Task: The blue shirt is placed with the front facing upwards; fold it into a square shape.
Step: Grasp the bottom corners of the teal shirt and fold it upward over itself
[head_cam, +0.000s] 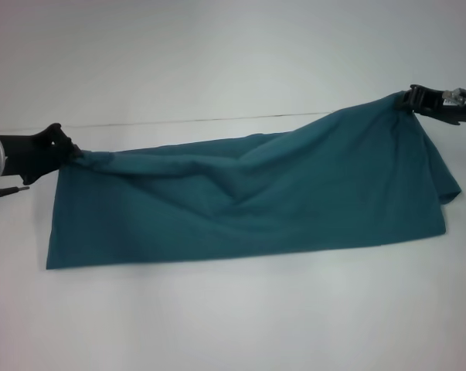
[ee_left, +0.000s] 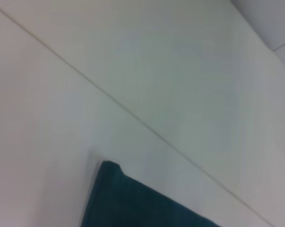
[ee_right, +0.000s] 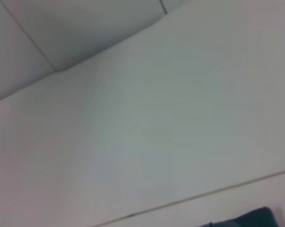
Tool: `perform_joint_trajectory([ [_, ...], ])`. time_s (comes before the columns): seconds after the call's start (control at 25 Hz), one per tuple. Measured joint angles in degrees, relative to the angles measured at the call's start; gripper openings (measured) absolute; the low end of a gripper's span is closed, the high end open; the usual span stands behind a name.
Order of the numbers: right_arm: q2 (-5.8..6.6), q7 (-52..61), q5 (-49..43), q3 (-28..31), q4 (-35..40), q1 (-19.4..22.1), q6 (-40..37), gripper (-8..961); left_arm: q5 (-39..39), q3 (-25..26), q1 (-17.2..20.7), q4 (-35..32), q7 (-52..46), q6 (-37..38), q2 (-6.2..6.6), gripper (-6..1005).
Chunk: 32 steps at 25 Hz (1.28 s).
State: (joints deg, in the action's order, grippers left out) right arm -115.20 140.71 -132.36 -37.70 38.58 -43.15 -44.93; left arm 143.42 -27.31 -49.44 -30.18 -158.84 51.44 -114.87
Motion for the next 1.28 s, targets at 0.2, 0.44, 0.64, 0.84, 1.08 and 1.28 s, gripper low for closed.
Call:
perform_joint_trajectory([
  [0.2,0.32,0.0,-0.1,-0.2,-2.0,-1.2,3.1,76,-1.4,0.0,0.3,0.1,-0.1,-1.6,0.0,63],
  [0.44,0.39,0.0,0.0,-1.3,-4.8,-2.9,6.9,76,-1.5,-0.1,-0.1,1.0,-0.1,-3.4,-0.07,77],
  [0.64,0.28,0.6,0.0,-2.3,-6.4,-4.1,9.6,76,-1.5,-0.1,-0.1,1.0,-0.1,-4.0,-0.19,89],
  [0.84,0.57,2.7,0.1,-2.3,-8.4,-4.7,11.7,76,-1.5,-0.1,0.0,1.0,-0.8,-4.9,-0.6,101],
  [1.08,0.66,2.9,0.2,-2.4,-9.0,-4.9,12.2,77,-1.5,0.0,0.0,1.0,-0.8,-5.4,-0.77,115],
  [1.28,0.69,2.9,0.3,-2.0,-9.1,-4.4,12.6,77,-2.5,-0.1,0.1,1.0,-0.8,-6.7,-0.99,127],
])
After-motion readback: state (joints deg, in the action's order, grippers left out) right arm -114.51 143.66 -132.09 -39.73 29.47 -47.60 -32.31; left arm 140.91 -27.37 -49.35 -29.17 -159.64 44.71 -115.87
